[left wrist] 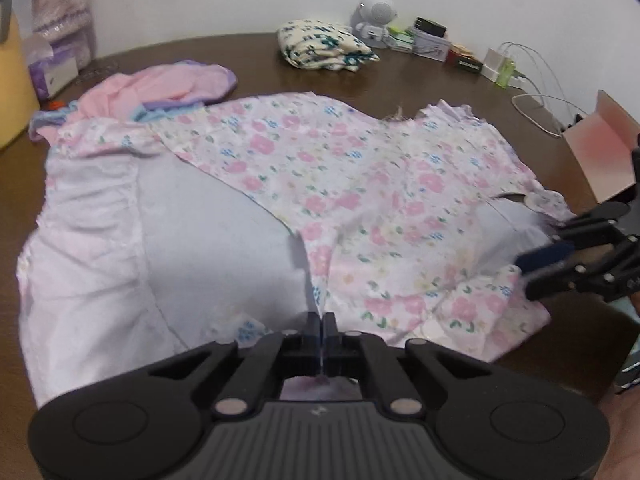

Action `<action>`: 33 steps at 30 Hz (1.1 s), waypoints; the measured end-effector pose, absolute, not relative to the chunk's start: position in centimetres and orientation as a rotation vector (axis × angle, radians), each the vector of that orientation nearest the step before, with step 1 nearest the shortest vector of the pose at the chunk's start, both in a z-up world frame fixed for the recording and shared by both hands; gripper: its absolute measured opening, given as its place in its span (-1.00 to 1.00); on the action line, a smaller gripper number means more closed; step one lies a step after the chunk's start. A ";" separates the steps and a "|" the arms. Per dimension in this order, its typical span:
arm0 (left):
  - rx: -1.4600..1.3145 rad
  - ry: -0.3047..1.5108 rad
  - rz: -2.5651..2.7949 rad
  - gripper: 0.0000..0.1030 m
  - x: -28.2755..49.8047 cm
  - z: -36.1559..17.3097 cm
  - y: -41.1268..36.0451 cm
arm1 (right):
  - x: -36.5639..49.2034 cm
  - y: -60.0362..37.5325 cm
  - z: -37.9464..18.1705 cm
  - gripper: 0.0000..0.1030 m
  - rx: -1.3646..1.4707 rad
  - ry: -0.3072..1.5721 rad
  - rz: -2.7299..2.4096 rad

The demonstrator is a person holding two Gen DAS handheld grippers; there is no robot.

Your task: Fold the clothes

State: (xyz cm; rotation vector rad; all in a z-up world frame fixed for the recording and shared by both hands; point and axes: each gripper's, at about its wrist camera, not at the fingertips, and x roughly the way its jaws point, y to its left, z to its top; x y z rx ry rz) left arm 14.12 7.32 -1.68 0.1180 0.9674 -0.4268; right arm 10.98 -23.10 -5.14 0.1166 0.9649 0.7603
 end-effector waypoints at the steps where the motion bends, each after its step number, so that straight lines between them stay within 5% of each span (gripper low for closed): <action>1: 0.121 0.951 -0.401 -1.00 14.6 -1.4 7.5 | 10.9 -23.1 -5.1 -0.37 0.107 0.965 0.764; 5: 0.100 0.907 -0.372 -0.99 15.8 -0.4 7.9 | 10.6 -22.9 -5.0 -0.37 0.075 0.965 0.767; 7: 0.046 0.900 -0.399 -0.70 15.4 0.2 8.3 | 10.5 -23.1 -4.9 -0.36 0.086 0.966 0.765; 9: 0.035 0.875 -0.420 -0.07 13.7 1.0 8.9 | 10.4 -23.6 -4.8 -0.34 0.120 0.966 0.781; 15: 0.056 0.862 -0.478 0.15 7.7 1.8 11.5 | 9.6 -22.6 -4.0 -0.29 0.096 0.966 0.880; 24: 0.129 0.903 -0.356 0.15 4.3 -0.3 14.0 | 8.6 -19.8 -4.7 -0.31 -0.001 0.986 0.922; 33: 0.025 0.857 -0.249 0.16 7.2 -0.2 17.5 | 8.3 -18.1 -4.4 -0.82 -0.138 0.985 0.959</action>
